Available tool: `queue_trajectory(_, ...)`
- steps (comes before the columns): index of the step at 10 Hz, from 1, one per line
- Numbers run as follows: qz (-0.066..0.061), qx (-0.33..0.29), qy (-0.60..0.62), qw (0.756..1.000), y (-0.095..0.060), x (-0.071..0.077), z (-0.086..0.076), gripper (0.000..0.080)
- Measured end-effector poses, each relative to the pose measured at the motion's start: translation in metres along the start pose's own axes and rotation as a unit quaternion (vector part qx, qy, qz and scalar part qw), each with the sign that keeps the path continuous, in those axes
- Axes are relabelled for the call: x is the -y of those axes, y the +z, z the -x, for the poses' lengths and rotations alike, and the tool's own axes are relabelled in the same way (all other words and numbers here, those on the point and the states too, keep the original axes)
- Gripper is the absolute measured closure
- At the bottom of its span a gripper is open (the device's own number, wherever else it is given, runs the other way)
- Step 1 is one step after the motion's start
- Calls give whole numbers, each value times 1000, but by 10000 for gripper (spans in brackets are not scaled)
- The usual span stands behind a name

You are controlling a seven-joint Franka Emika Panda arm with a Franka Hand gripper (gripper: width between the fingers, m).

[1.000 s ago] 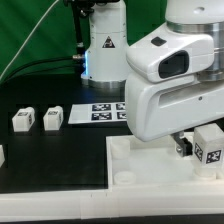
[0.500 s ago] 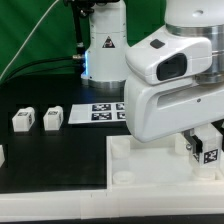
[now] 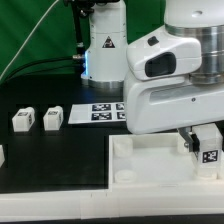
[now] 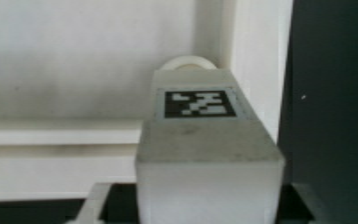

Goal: Assemble one leg

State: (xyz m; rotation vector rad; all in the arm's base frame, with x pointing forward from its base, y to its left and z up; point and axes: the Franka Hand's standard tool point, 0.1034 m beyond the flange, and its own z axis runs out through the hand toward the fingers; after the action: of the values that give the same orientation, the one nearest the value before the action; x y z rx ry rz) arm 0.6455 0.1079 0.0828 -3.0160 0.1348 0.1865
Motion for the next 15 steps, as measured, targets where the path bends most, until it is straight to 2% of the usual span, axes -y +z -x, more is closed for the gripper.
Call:
queue_trajectory(3,2,-12,197,980,0,-6,-2,508)
queue_trajectory(6,9,-17,368,930,0,-10,-2,507)
queue_trajectory(10,17,-16,591,806,0,-13,4,507)
queue_trajectory(12,20,-15,646,763,0,-15,6,507)
queue_trajectory(13,20,-15,632,774,0,-14,5,495)
queue_trajectory(14,19,-13,633,774,1,-13,6,495)
queue_trajectory(15,19,-13,628,778,1,-12,6,309)
